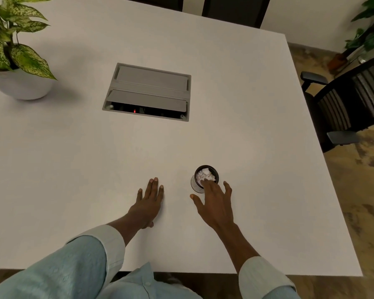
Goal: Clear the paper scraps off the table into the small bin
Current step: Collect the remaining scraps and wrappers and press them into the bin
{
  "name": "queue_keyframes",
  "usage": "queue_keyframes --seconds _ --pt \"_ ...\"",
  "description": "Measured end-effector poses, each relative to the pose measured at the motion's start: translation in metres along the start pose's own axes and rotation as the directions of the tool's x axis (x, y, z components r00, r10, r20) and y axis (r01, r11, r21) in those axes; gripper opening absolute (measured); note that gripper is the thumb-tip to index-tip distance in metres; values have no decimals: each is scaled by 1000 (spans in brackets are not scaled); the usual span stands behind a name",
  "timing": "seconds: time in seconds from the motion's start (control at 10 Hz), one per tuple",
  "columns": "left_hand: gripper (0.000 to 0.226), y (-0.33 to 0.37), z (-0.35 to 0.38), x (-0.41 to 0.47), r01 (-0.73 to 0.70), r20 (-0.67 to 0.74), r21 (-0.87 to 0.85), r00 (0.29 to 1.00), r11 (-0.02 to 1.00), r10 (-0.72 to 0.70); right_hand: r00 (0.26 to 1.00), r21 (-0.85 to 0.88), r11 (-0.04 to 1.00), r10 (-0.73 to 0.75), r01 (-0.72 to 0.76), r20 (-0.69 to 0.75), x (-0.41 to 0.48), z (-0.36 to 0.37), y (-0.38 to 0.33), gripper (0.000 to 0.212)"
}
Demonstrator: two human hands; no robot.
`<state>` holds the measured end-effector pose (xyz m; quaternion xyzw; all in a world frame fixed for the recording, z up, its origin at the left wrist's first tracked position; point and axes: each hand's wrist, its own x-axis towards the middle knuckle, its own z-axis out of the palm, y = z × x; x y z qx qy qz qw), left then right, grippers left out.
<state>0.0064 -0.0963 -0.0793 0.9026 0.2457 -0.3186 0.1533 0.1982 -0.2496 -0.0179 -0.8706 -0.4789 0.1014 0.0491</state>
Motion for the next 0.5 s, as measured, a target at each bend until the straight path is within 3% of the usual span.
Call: queue_keyframes --seconds 0.3,0.5 --pt "132 -5 1 -7 -18 -35 -17 999 1000 18 991 -29 1000 3 1 131 5 -4 -8 63" --pt "108 -17 -2 -32 -39 -21 -127 999 991 37 998 14 1000 -23 24 -54 -4 -13 -10 49"
